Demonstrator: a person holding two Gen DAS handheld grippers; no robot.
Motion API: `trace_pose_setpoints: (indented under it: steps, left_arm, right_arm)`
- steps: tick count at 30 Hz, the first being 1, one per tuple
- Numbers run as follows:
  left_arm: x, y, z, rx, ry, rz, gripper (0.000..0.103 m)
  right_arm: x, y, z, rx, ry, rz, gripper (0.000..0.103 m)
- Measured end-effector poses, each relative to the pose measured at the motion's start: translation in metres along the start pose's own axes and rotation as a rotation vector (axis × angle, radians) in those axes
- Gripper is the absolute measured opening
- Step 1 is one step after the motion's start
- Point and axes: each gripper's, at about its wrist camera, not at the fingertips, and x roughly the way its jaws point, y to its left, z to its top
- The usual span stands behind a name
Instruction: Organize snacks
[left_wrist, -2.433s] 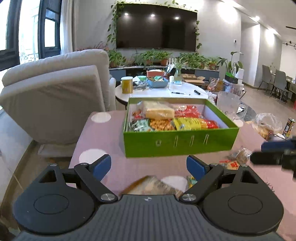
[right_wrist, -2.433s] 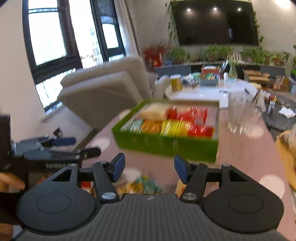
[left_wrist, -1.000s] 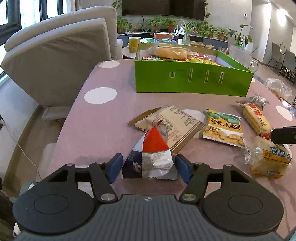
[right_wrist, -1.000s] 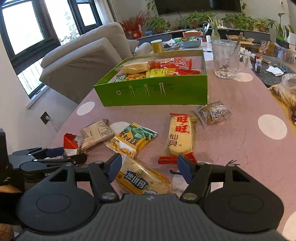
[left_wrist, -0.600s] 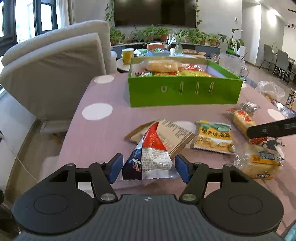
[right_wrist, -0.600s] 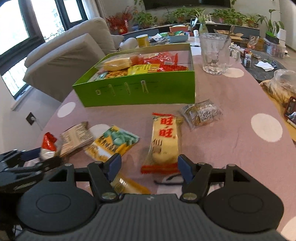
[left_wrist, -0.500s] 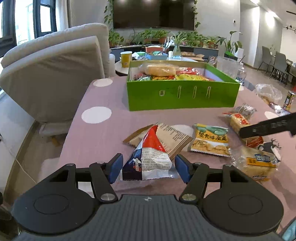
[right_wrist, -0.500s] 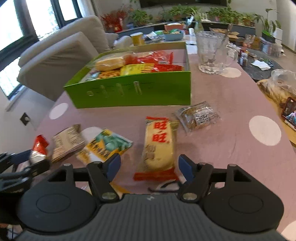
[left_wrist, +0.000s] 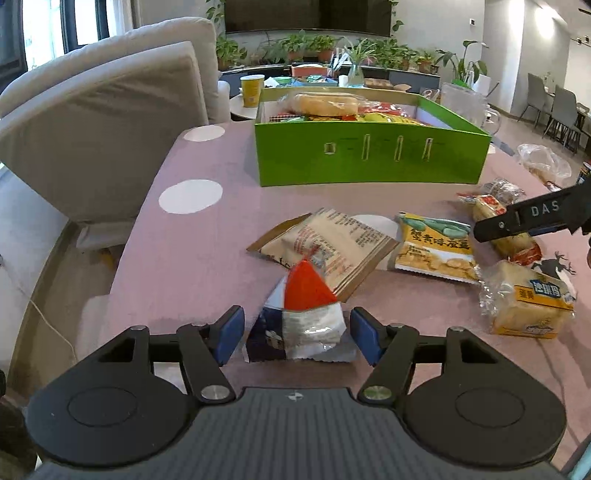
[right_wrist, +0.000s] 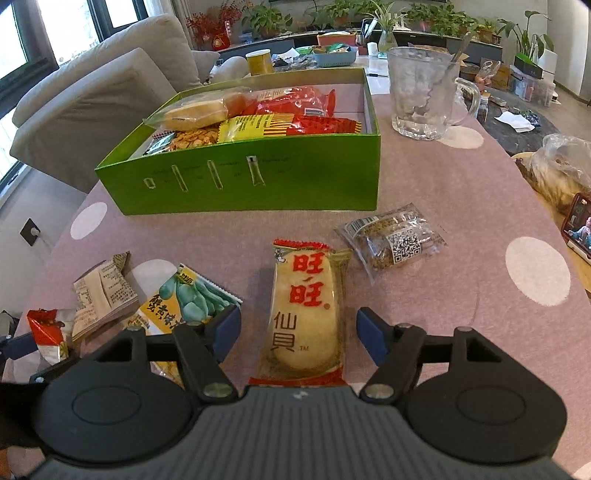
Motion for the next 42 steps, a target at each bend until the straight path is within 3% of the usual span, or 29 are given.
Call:
trace_pose_setpoints:
  steps: [4, 6, 11, 14, 21, 30, 42]
  left_arm:
    - [0.004, 0.002, 0.0, -0.015, 0.003, 0.006, 0.067]
    - [0.005, 0.003, -0.001, -0.024, -0.007, 0.004, 0.052]
    - [0.003, 0.004, 0.0, -0.021, -0.01, 0.002, 0.046]
    - [-0.003, 0.005, 0.001, -0.03, -0.02, -0.002, 0.045]
    - [-0.026, 0.004, 0.01, -0.03, -0.092, -0.004, 0.045]
    - [-0.049, -0.013, 0.029, -0.01, -0.164, -0.062, 0.045]
    - [-0.053, -0.044, 0.076, 0.052, -0.247, -0.096, 0.045]
  right_arm:
    - [0.0, 0.0, 0.0, -0.004, -0.003, -0.002, 0.049]
    - [0.001, 0.001, 0.001, -0.008, -0.003, -0.004, 0.049]
    - [0.002, 0.005, -0.001, -0.045, -0.013, -0.027, 0.049]
    - [-0.001, 0.005, -0.002, -0.058, -0.019, -0.026, 0.037]
    - [-0.025, 0.01, -0.002, -0.072, -0.077, 0.03, 0.037]
    - [-0.061, 0.017, 0.011, -0.082, -0.188, 0.102, 0.037]
    - [-0.073, 0.008, 0.05, -0.077, -0.265, 0.118, 0.037]
